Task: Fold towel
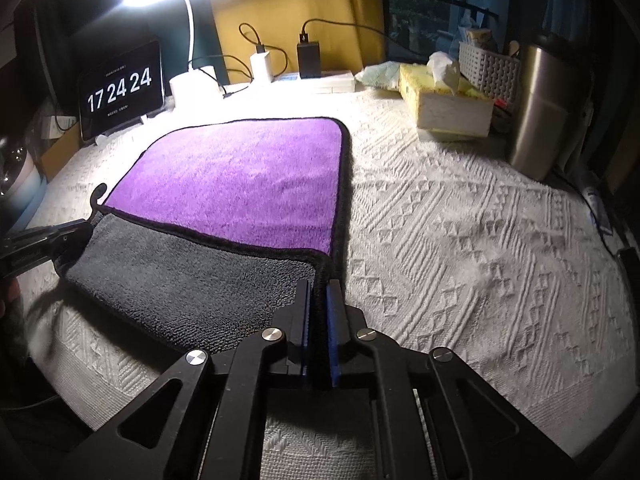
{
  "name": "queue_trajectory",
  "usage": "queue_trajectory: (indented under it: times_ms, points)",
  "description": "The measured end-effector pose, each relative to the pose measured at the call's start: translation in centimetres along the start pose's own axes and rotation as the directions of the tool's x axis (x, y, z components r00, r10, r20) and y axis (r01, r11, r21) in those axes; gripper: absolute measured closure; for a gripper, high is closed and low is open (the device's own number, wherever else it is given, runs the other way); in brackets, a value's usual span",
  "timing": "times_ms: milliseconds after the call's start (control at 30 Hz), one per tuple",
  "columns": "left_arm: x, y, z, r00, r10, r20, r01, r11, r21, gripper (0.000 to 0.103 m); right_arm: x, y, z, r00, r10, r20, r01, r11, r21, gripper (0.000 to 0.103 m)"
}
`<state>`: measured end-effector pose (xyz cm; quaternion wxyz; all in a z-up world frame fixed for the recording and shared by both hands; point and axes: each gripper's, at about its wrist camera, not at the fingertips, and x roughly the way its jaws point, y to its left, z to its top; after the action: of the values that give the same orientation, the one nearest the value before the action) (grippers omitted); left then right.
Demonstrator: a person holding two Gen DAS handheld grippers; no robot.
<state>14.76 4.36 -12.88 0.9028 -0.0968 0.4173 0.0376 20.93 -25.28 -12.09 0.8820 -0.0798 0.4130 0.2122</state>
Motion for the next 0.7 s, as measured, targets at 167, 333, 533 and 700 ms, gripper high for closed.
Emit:
queue_trajectory:
  times_ms: [167,333,533,700]
  points:
    - [-1.1,0.1,0.2,0.999,0.008,0.038,-0.008,1.0,-0.001,0.095,-0.8,0.1,0.6,1.0,-0.008,0.026,0.009,1.0,-0.01,0.096]
    - [-2.0,-0.1,0.5,0.997,0.015,0.073,-0.015,1.0,0.008,0.095,-1.6,0.3,1.4,0.998,-0.01,0.056,0.012,1.0,-0.026,0.096]
    - [-2.6,0.2,0.9,0.996,0.017,0.093,-0.017,1.0,0.001,0.096,-2.4,0.8,2.5,0.996,-0.009,0.087,0.013,0.999,-0.048,0.096]
    - [-3.0,0.5,1.1,0.994,0.024,0.11,-0.024,1.0,-0.003,0.096,-2.8,1.2,3.3,0.994,-0.007,0.106,0.014,0.998,-0.063,0.096]
